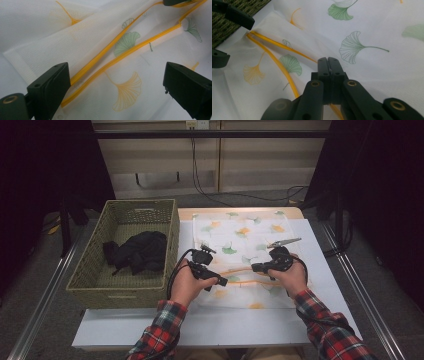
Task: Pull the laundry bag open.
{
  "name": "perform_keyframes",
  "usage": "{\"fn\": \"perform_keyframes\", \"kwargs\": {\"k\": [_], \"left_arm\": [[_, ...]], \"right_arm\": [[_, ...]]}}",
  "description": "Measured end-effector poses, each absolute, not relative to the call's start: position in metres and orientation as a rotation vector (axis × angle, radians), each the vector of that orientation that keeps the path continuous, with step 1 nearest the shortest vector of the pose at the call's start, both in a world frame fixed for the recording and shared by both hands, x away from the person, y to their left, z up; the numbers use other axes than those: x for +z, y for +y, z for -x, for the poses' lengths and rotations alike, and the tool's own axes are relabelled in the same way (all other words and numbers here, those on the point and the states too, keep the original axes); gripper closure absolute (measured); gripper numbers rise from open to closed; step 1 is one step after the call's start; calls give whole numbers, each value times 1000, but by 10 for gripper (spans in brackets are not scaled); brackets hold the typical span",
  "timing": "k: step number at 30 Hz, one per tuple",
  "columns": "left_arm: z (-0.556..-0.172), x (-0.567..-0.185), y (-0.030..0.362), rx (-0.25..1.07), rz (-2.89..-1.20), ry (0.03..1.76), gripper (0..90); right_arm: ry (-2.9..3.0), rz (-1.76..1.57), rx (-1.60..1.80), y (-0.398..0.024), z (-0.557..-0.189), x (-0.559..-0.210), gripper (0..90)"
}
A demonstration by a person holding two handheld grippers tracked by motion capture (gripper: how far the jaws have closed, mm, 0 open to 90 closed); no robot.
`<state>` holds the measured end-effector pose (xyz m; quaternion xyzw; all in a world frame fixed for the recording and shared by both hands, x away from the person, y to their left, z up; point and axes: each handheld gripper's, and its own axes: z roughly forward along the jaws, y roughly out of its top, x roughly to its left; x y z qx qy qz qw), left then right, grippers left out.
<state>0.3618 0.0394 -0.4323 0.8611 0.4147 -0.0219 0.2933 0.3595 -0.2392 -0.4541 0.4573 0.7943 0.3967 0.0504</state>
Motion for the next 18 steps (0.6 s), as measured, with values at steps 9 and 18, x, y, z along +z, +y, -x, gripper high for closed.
{"fn": "perform_keyframes", "kwargs": {"k": [9, 18], "left_arm": [[-362, -433, 40, -56, -2295, 1107, 68], [-362, -433, 40, -59, -2292, 1107, 67]], "right_arm": [[2399, -1417, 1254, -243, -365, -444, 900], [2385, -1446, 1254, -243, -368, -443, 900]]}}
